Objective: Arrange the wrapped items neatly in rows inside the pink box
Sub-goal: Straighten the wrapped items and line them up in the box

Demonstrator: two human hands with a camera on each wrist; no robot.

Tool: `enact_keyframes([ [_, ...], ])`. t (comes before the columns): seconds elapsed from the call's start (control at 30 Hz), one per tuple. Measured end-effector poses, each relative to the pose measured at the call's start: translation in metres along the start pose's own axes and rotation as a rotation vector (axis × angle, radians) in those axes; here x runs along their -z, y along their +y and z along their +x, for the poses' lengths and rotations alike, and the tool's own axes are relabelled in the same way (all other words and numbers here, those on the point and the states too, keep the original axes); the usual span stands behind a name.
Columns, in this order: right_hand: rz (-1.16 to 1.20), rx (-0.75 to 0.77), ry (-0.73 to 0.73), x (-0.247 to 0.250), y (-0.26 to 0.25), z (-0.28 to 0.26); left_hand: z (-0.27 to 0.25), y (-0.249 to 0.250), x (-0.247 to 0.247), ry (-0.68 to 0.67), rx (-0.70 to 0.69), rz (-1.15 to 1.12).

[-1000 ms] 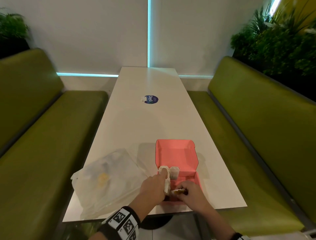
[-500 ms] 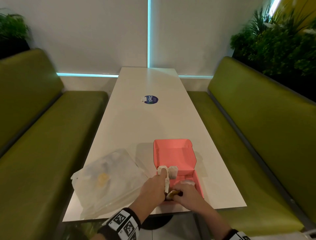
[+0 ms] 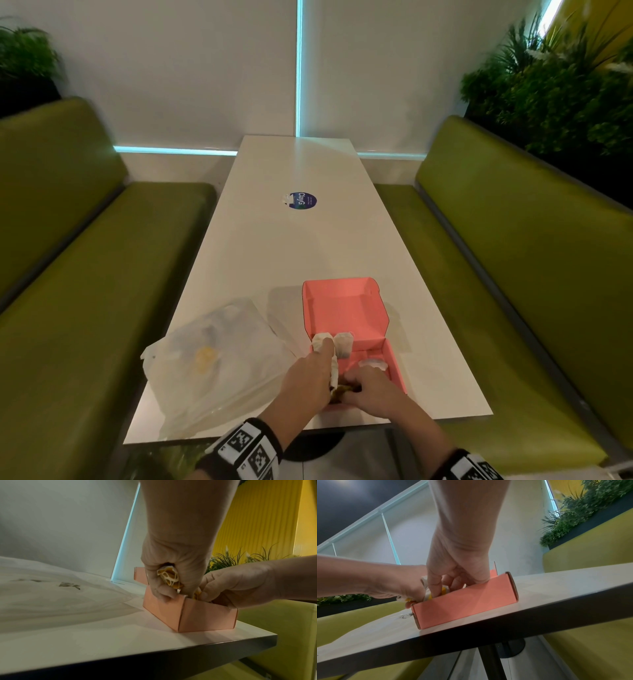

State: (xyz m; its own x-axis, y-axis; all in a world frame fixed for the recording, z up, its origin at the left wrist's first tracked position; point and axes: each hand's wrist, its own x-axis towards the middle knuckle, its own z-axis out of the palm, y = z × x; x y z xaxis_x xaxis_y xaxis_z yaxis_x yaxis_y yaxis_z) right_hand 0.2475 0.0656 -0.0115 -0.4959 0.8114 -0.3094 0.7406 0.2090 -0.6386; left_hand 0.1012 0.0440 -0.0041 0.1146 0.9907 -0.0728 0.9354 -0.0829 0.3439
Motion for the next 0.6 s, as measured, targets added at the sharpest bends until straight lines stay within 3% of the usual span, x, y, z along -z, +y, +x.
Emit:
enact_keyframes([
  [0.27, 0.016, -0.083, 0.006, -0.007, -0.003, 0.004, -0.002, 0.002, 0.004, -0.011, 0.009, -0.058],
  [0.5, -0.068, -0.043, -0.028, 0.000, -0.009, 0.003, -0.008, -0.024, 0.026, 0.019, 0.064, -0.457],
  [0.6, -0.097, 0.029, 0.031, 0.000, -0.017, 0.004, -0.012, -0.036, 0.026, -0.035, 0.101, -0.530],
])
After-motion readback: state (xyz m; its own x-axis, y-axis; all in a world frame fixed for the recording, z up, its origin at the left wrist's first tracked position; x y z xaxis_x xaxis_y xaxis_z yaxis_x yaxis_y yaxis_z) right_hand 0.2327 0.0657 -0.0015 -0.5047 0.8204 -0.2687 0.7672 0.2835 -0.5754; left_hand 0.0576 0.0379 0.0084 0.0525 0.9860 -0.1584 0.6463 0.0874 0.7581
